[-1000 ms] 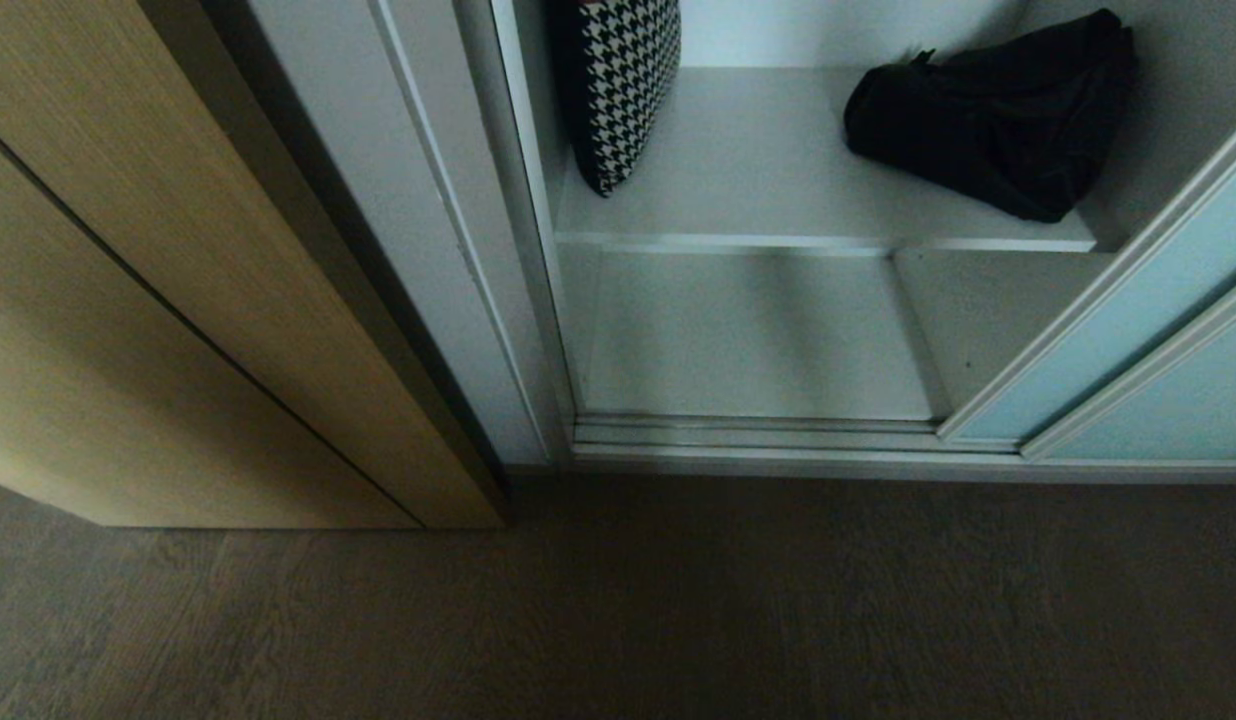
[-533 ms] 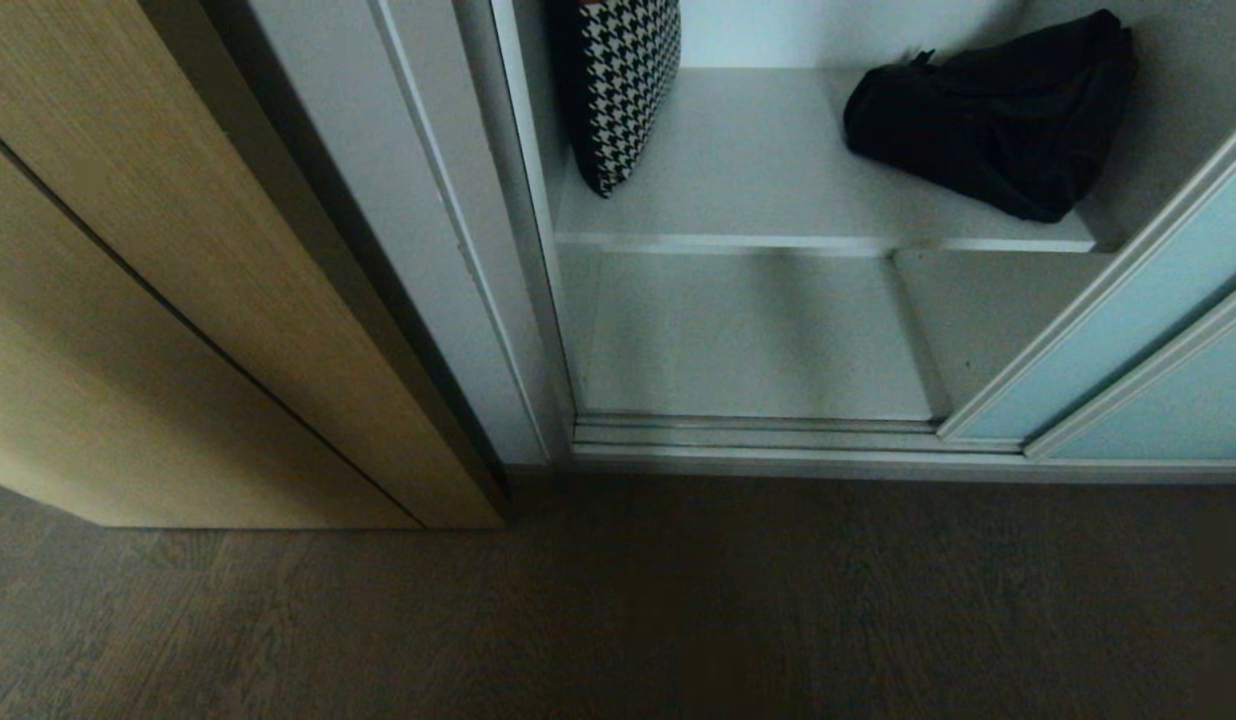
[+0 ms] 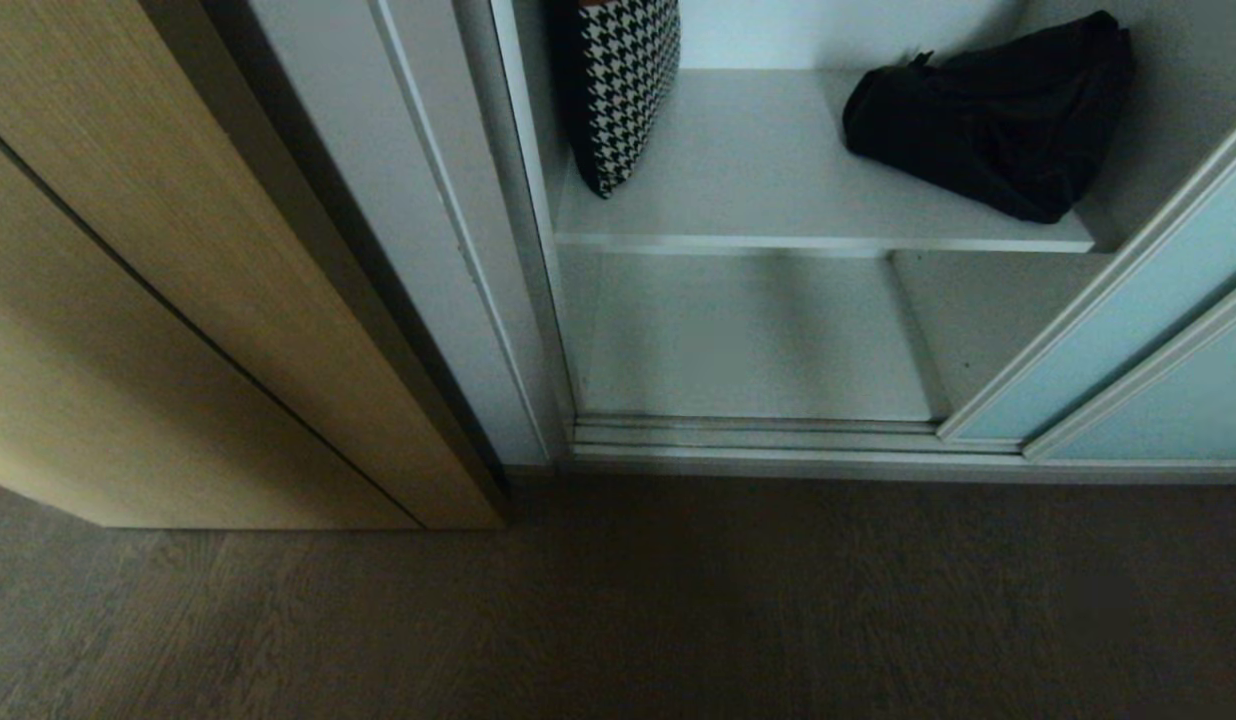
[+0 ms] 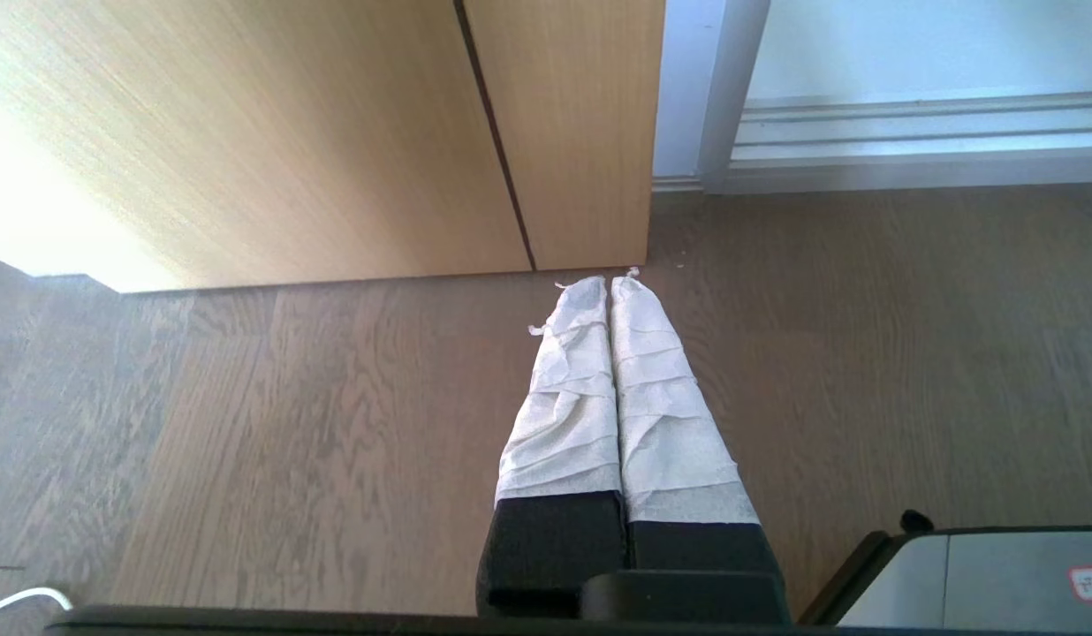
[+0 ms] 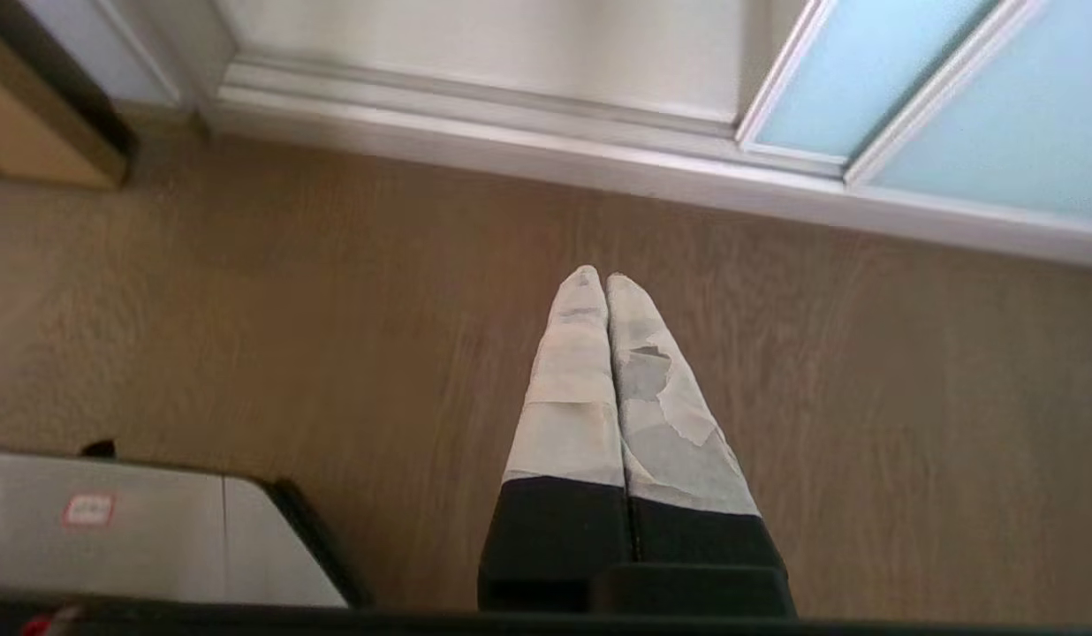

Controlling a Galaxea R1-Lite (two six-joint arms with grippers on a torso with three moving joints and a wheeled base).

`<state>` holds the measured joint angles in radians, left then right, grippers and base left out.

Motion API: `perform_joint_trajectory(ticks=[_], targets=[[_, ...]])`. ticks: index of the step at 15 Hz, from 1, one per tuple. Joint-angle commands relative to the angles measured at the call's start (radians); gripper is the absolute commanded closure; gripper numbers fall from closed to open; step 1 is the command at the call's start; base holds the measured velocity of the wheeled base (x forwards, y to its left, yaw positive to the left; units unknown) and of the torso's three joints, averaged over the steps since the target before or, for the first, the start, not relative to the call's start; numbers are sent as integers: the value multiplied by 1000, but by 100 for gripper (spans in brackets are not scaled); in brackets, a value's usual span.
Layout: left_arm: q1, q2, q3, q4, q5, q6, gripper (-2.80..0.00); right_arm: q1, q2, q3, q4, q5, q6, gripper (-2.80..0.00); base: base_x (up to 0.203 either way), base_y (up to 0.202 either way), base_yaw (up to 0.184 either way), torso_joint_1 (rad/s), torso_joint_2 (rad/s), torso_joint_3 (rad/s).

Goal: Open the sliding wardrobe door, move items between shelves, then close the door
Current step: Open the door

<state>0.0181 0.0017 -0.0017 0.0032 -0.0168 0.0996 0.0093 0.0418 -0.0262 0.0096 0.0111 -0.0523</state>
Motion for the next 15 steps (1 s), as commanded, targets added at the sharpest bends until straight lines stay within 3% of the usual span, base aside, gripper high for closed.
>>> perform_joint_trajectory(ticks=[1,12,15], targets=[[0,1,0,0,0,0,0,-2,-46,9,35,0,23,0,0,0,0,0,0,0],[0,1,0,3,-2,17,0,-2,-45,11,35,0,25,0,0,0,0,0,0,0],[0,1,0,0,0,-11,0,-2,-46,11,35,0,25,0,0,0,0,0,0,0]])
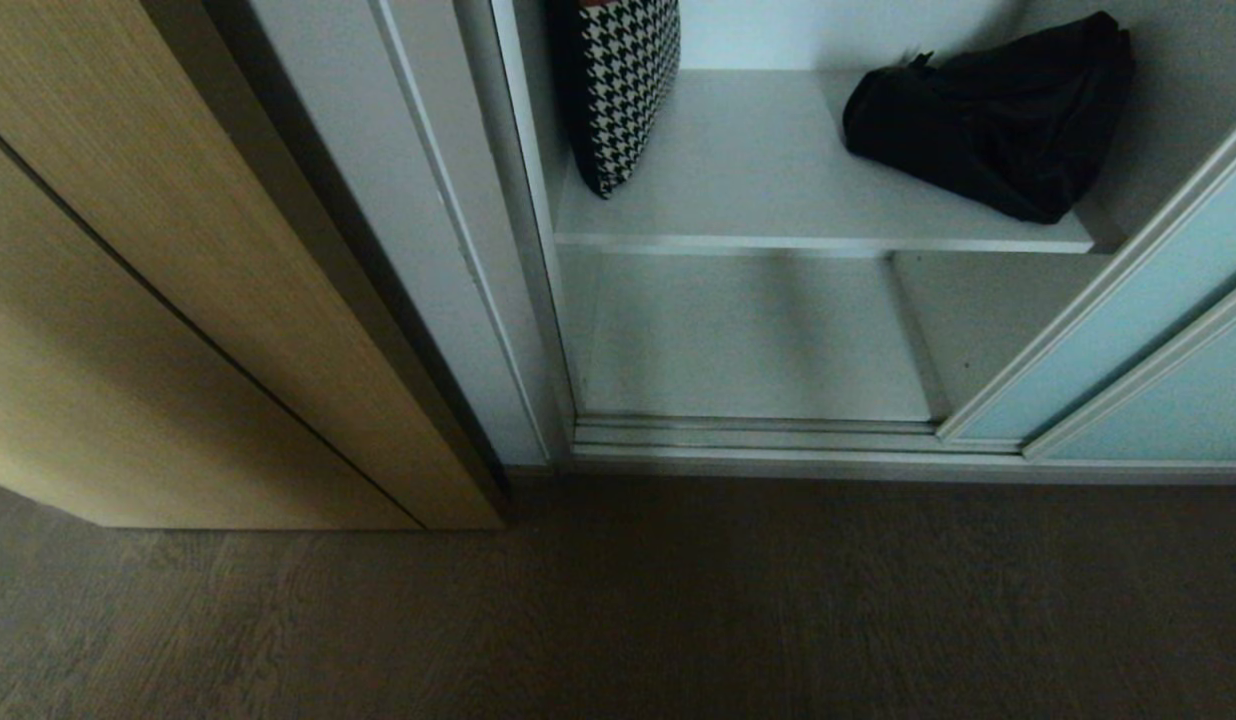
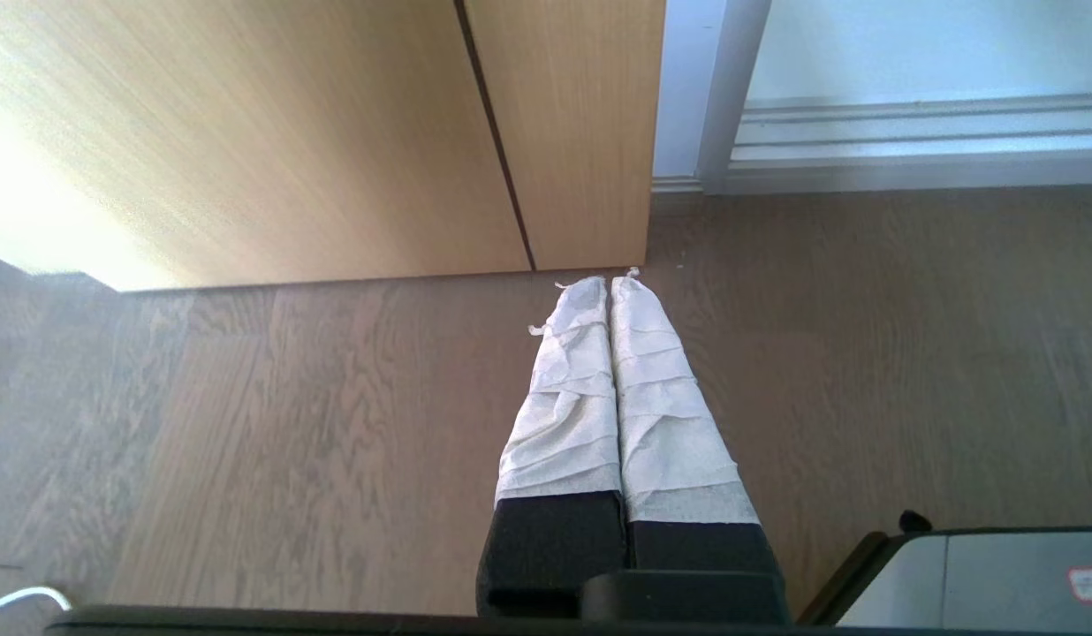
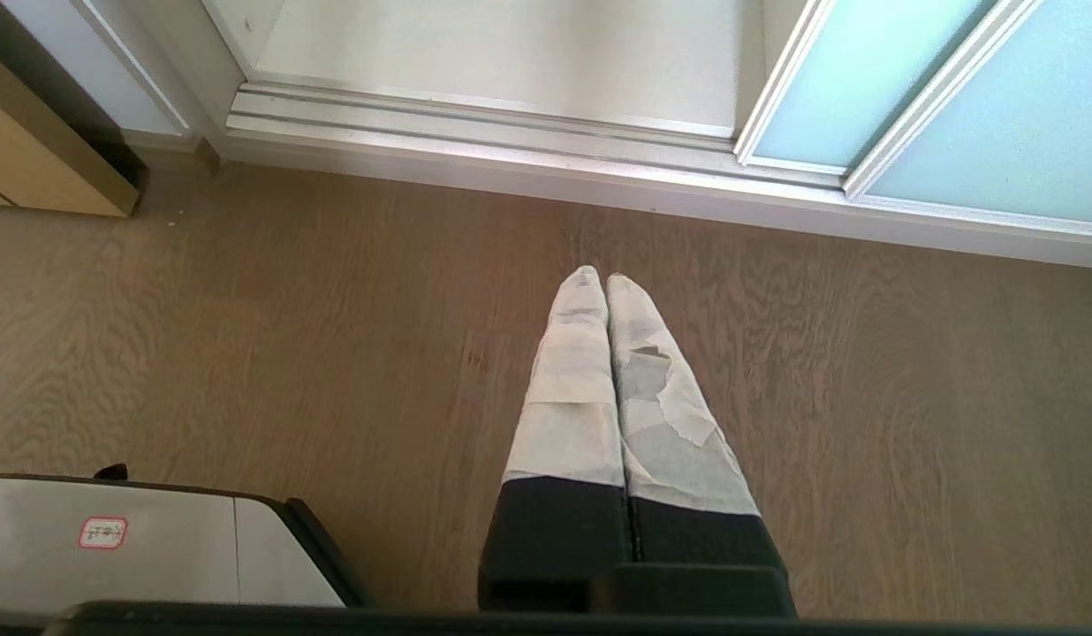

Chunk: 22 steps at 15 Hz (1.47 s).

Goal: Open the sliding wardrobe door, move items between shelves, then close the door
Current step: Open the door, then place the bag on the lower shelf

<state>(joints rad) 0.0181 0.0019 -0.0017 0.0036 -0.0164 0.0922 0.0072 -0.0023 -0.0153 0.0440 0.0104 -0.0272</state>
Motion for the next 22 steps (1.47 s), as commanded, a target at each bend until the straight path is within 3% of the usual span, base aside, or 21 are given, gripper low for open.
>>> perform_joint_trajectory(ticks=[1,4,17,22], targets=[[0,1,0,-1,0,-3,0,0,-1,0,0,0,0,0,0,0,0,0,0,0],[0,1,0,-1,0,-3,0,0,-1,0,0,0,0,0,28,0,-1,1,1,3],[0,1,0,-2,0,-5,0,0,-1,0,0,0,0,0,188,0,1,2,0,2],[0,1,0,-2,0,-5,0,0,-2,0,-1,0,0,0,0,0,0,0,0,0]])
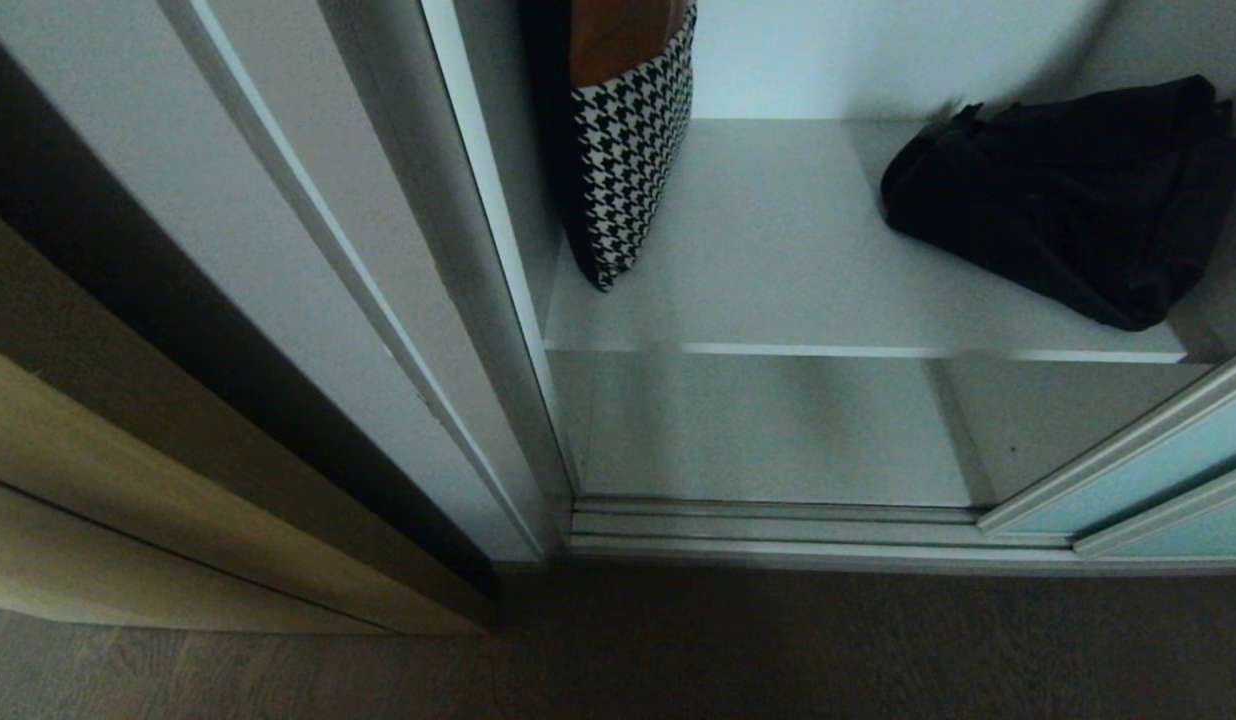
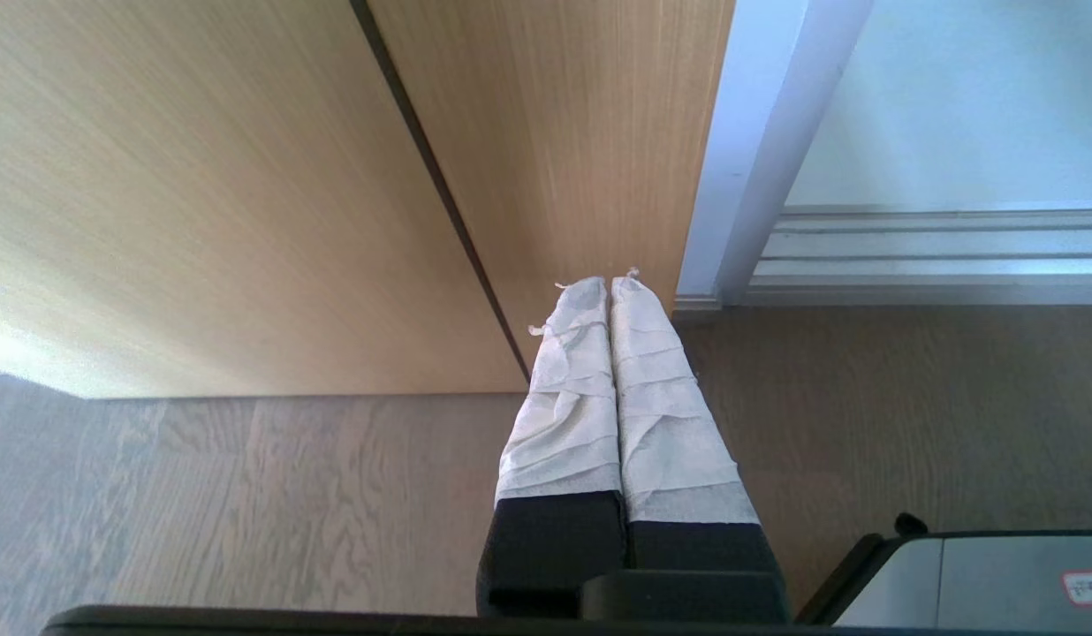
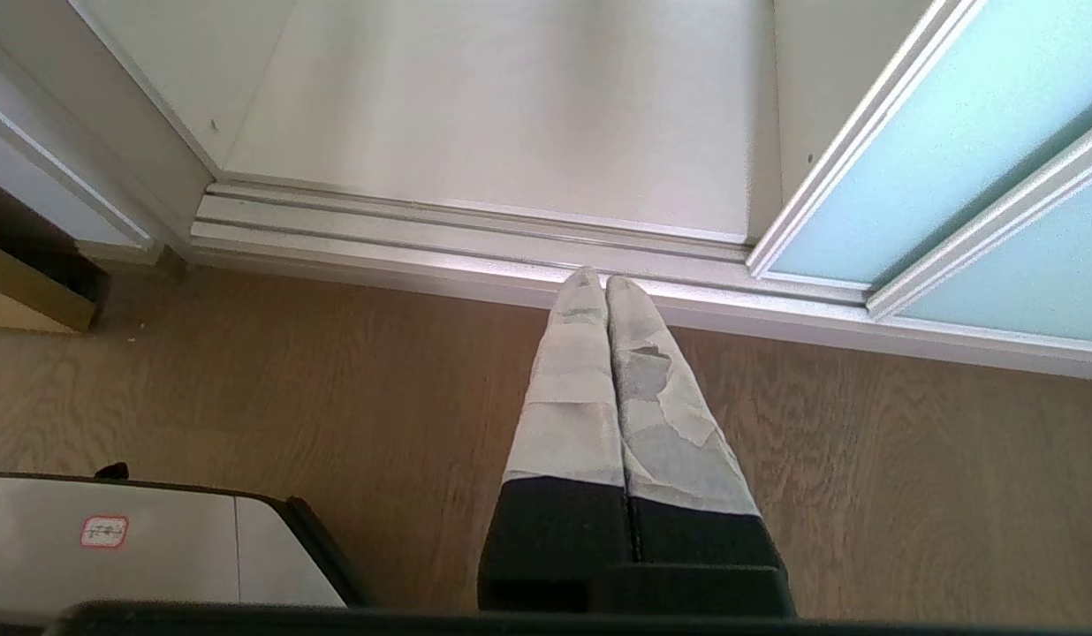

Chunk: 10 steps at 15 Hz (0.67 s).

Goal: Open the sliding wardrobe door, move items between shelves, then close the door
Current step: Place the bag on the lower shelf

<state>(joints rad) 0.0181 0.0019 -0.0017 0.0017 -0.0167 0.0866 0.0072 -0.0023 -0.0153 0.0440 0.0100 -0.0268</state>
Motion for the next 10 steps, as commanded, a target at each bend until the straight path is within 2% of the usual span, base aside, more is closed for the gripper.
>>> perform_joint_trajectory(ticks=[1,10], targets=[[0,1,0,0,0,1,0,0,-1,0,0,1,-1,0,0,0,0,0,0,0],[0,1,0,0,0,-1,0,0,1,15,-52,4,-22,0,0,0,0,0,0,0]])
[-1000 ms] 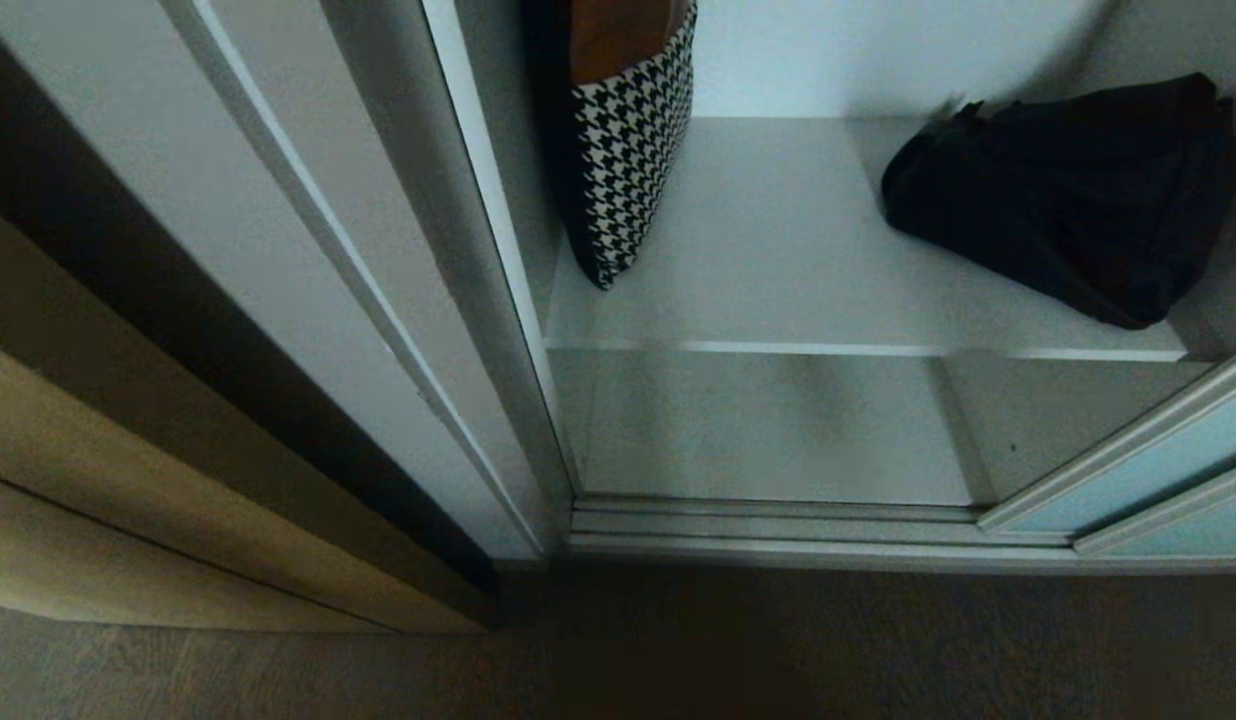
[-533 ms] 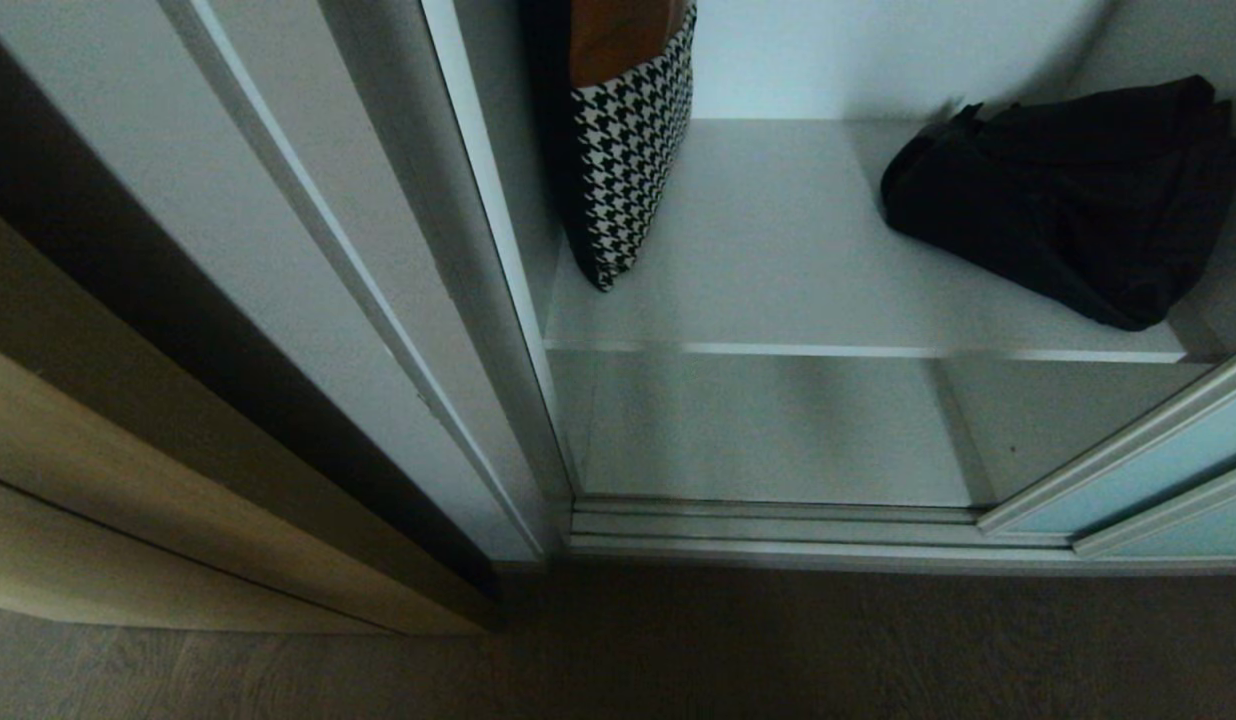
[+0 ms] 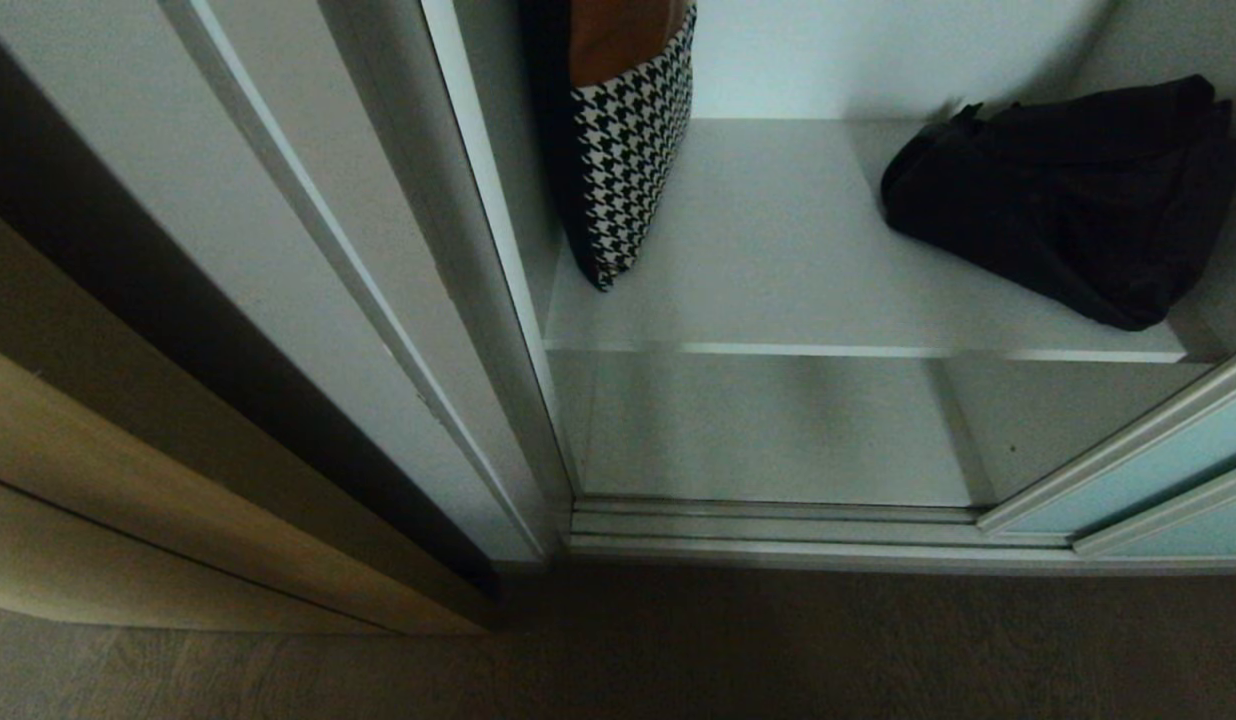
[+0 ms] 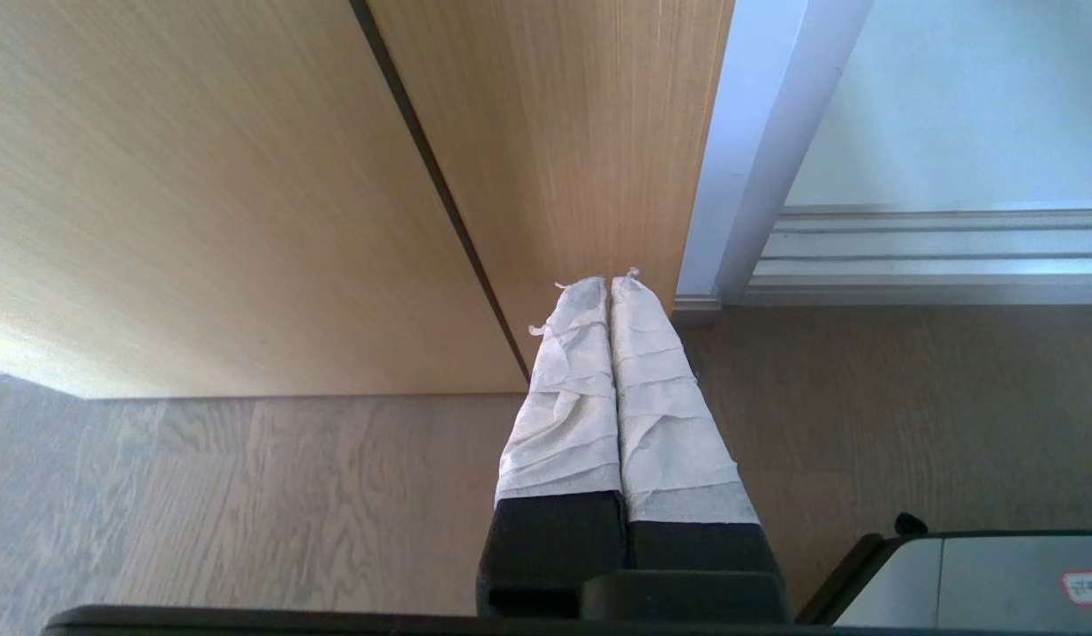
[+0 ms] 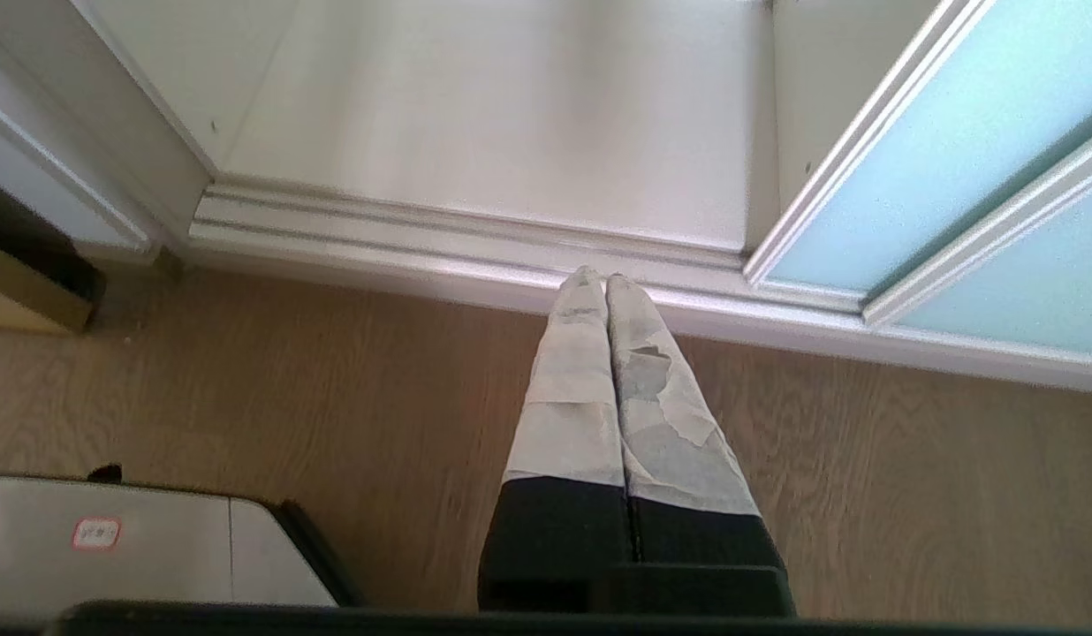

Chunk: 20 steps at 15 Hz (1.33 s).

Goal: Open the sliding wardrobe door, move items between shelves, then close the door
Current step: Place the bag on the lower shelf

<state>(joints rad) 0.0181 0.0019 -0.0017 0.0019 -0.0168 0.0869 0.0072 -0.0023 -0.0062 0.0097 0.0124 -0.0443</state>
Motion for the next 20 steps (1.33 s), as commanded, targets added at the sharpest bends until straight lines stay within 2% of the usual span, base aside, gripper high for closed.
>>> perform_joint_trajectory(ticks=[1,4,7,9,11,14,17,20], targets=[[0,1,0,0,0,1,0,0,-1,5,-14,-3,-4,0,0,0,0,0,0,0],[0,1,0,0,0,1,0,-1,2,-15,49,-11,9,0,0,0,0,0,0,0],[0,1,0,0,1,-1,0,-1,7,-56,43,-20,-6,0,0,0,0,0,0,0],[0,1,0,1,0,-1,0,-1,93,-231,70,-29,-8,0,0,0,0,0,0,0],[0,1,0,0,0,-1,0,0,263,-452,87,-35,-5,0,0,0,0,0,0,0],[0,1,0,0,0,-1,0,-10,522,-714,101,-58,13,0,0,0,0,0,0,0],[0,1,0,1,0,-1,0,-33,753,-939,121,-153,87,0,0,0,0,0,0,0],[0,1,0,0,0,0,0,-42,944,-1037,140,-290,165,0,0,0,0,0,0,0]])
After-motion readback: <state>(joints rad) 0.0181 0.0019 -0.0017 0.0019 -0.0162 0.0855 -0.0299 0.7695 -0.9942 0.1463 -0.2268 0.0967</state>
